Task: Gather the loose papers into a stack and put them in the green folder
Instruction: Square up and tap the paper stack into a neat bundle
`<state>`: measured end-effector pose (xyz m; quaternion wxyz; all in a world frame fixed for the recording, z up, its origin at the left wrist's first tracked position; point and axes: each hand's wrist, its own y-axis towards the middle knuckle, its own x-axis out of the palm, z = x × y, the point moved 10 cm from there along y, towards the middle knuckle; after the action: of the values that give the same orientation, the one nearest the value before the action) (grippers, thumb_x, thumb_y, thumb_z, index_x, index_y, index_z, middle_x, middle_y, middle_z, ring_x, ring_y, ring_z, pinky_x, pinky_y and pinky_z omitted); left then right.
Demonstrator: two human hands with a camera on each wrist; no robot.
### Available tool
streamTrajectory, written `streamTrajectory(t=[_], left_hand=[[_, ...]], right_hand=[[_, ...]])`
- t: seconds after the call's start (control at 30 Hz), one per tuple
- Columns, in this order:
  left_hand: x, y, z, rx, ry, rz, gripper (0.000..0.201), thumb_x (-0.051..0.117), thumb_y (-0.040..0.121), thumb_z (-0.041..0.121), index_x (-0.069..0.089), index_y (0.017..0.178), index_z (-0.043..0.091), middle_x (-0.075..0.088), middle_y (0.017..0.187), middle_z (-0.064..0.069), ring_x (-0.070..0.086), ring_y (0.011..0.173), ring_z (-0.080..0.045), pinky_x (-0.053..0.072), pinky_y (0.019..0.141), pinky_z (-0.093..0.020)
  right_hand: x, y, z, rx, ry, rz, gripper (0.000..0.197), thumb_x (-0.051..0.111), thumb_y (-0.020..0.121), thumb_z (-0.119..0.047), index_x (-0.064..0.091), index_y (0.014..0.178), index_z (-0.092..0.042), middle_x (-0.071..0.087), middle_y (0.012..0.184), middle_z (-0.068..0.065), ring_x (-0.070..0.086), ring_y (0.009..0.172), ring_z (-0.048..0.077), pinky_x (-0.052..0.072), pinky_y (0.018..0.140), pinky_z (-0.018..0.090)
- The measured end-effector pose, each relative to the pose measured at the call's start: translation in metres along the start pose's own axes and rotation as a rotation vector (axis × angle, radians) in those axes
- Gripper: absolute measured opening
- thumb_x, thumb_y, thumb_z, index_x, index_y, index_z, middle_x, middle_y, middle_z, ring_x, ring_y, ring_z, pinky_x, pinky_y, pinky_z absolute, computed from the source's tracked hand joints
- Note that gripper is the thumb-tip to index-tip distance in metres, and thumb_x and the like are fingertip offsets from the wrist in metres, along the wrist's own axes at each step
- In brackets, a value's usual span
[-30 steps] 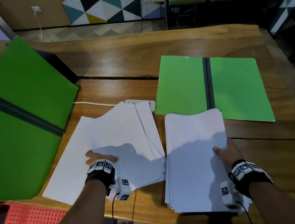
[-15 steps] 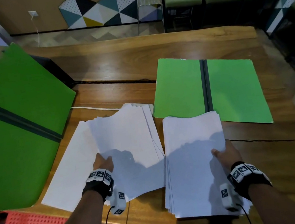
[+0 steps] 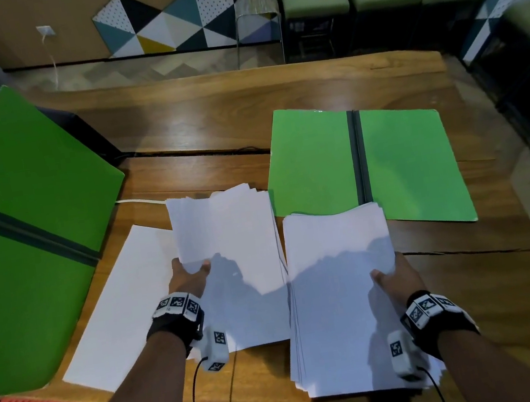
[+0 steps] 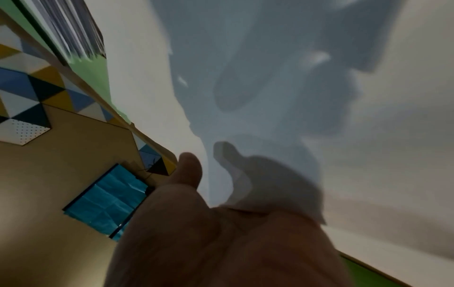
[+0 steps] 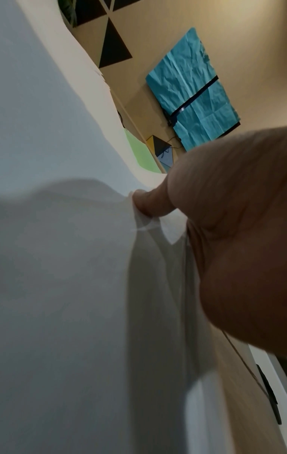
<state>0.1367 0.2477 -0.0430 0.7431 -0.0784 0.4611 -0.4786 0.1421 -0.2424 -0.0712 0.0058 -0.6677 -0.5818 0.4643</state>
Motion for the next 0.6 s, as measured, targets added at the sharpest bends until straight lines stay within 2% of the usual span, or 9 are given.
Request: streamTrajectory(t=[0.03,0.1,0.17,0.23,0.33,0.4,0.47,0.53,0.6], left_hand=[[0.002,-0.004,0.004,0.023,-0.028,0.004,0.061,0.064,0.085,0.039,0.033,0.133,0.018,0.054,0.109,-0.011,0.058,0.106,-0.039,0.044,0.083,-0.04],[0.001,-0.004,0.0,0.006,-0.155,0.039,0.066,0.068,0.082,0.038,0.029,0.135,0.025,0.058,0.11,-0.012,0.06,0.103,-0.039,0.047,0.088,-0.043],[0.0,-0.004,-0.002,-0.004,-0.229,0.058,0.068,0.07,0.082,0.036,0.036,0.138,0.02,0.059,0.116,-0.012,0.058,0.108,-0.038,0.046,0.094,-0.045],[0.002,-0.005,0.0,0.023,-0.21,0.018,0.052,0.066,0.086,0.033,0.051,0.131,0.011,0.062,0.12,-0.012,0.057,0.11,-0.036,0.045,0.097,-0.042],[-0.007,-0.018,0.019,0.142,-0.233,0.0,0.031,0.062,0.087,0.025,0.063,0.115,0.012,0.068,0.108,-0.008,0.062,0.101,-0.031,0.048,0.092,-0.04],[-0.028,-0.026,0.039,0.251,-0.203,0.07,0.022,0.061,0.087,0.017,0.063,0.108,0.011,0.067,0.102,-0.01,0.061,0.096,-0.029,0.045,0.086,-0.034],[-0.056,-0.03,0.058,0.322,-0.161,0.183,0.021,0.062,0.087,0.013,0.063,0.107,0.007,0.067,0.103,-0.017,0.063,0.098,-0.031,0.044,0.084,-0.033],[-0.08,-0.031,0.069,0.353,-0.17,0.24,0.02,0.061,0.087,0.013,0.064,0.105,0.003,0.068,0.103,-0.019,0.063,0.096,-0.031,0.045,0.082,-0.034],[-0.085,-0.032,0.075,0.343,-0.209,0.208,0.012,0.061,0.087,0.014,0.063,0.095,0.005,0.068,0.093,-0.016,0.063,0.088,-0.029,0.045,0.076,-0.033]], right_hand=[[0.0,0.001,0.001,0.0,-0.002,-0.002,0.045,0.065,0.081,-0.028,0.047,0.122,-0.02,0.062,0.12,0.012,0.059,0.109,0.032,0.047,0.097,0.043],[0.001,0.002,0.002,-0.003,-0.006,-0.005,0.046,0.065,0.081,-0.031,0.047,0.122,-0.022,0.063,0.12,0.01,0.059,0.11,0.032,0.047,0.097,0.046],[0.001,0.003,0.003,0.004,0.002,-0.006,0.047,0.064,0.08,-0.033,0.047,0.123,-0.024,0.063,0.12,0.009,0.059,0.109,0.033,0.048,0.097,0.047],[0.003,0.005,0.006,0.009,0.005,-0.015,0.048,0.064,0.08,-0.033,0.047,0.123,-0.024,0.063,0.118,0.008,0.06,0.108,0.032,0.048,0.096,0.046],[0.004,0.012,0.008,-0.003,-0.01,-0.037,0.048,0.064,0.075,-0.037,0.05,0.12,-0.022,0.065,0.114,0.006,0.062,0.102,0.029,0.05,0.092,0.043],[0.006,0.018,0.011,-0.019,-0.024,-0.054,0.049,0.063,0.073,-0.039,0.052,0.118,-0.021,0.066,0.113,0.006,0.063,0.101,0.027,0.051,0.092,0.041],[0.006,0.016,0.009,-0.018,-0.025,-0.059,0.049,0.063,0.074,-0.038,0.052,0.118,-0.02,0.066,0.114,0.007,0.062,0.102,0.027,0.05,0.092,0.041],[0.004,0.01,0.005,-0.015,-0.016,-0.061,0.048,0.063,0.078,-0.035,0.05,0.122,-0.019,0.064,0.116,0.006,0.061,0.105,0.028,0.049,0.093,0.04],[0.002,0.0,-0.002,-0.016,0.006,-0.066,0.05,0.062,0.081,-0.031,0.045,0.125,-0.016,0.06,0.117,0.006,0.059,0.108,0.029,0.046,0.091,0.037]])
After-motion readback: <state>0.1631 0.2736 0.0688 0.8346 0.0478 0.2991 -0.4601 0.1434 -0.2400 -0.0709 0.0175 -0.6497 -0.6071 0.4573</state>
